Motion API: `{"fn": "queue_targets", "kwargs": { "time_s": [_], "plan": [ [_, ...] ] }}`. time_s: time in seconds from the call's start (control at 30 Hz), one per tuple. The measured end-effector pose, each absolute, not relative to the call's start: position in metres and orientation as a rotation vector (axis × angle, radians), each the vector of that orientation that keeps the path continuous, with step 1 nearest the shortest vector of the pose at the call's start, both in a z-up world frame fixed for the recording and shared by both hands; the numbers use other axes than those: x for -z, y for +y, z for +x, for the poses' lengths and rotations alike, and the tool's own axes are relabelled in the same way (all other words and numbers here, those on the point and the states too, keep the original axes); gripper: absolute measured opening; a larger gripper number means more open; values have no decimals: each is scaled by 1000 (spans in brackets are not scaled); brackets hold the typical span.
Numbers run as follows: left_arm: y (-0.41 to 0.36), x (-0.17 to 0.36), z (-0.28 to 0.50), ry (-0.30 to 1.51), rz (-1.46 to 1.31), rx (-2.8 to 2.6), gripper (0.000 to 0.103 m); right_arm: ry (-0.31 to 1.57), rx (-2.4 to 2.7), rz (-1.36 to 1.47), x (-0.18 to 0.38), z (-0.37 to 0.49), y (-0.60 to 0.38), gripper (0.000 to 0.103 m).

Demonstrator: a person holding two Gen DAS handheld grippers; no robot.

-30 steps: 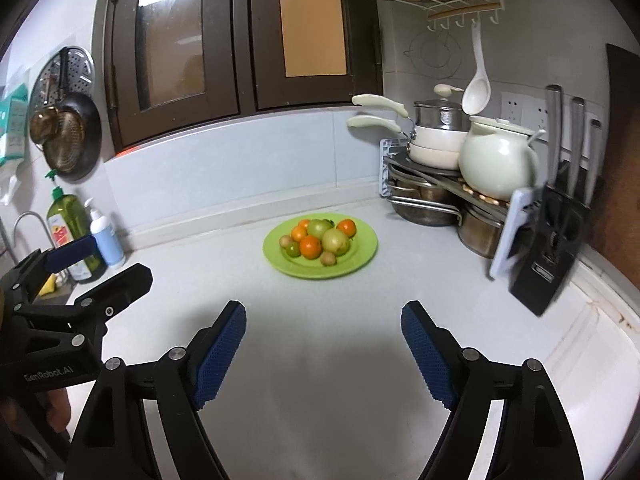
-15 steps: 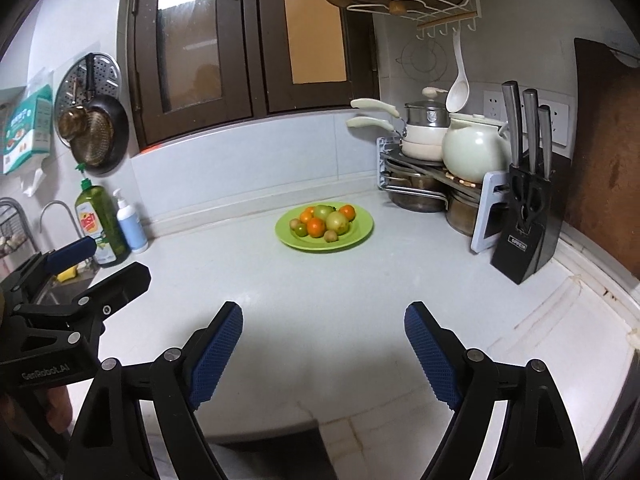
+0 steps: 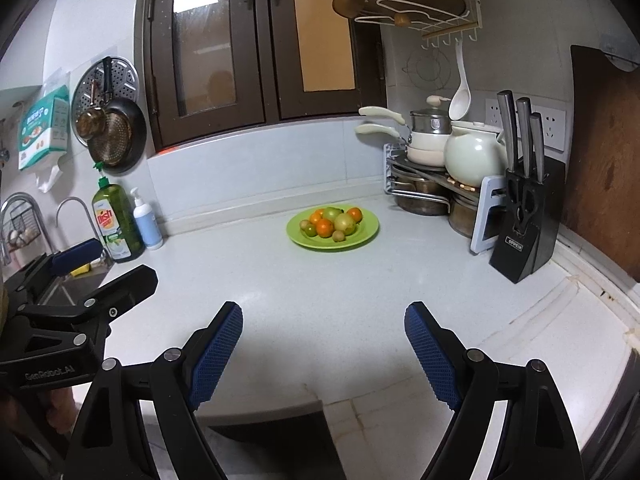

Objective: Organize fruits

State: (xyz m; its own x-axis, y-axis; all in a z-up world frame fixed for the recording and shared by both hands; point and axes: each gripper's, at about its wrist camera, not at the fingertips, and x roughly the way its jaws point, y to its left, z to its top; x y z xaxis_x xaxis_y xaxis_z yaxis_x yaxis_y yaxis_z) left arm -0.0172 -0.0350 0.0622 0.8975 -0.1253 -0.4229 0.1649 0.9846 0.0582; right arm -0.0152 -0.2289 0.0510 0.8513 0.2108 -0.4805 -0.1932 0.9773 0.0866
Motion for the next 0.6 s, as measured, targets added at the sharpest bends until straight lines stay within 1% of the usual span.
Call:
{"fn": "queue_targets", "kwargs": {
  "time_s": [0.6],
  "plan": [
    [-41,-64,-24,417,94,151,103,498,-219,35,-53,-20,-235,84]
  ]
}}
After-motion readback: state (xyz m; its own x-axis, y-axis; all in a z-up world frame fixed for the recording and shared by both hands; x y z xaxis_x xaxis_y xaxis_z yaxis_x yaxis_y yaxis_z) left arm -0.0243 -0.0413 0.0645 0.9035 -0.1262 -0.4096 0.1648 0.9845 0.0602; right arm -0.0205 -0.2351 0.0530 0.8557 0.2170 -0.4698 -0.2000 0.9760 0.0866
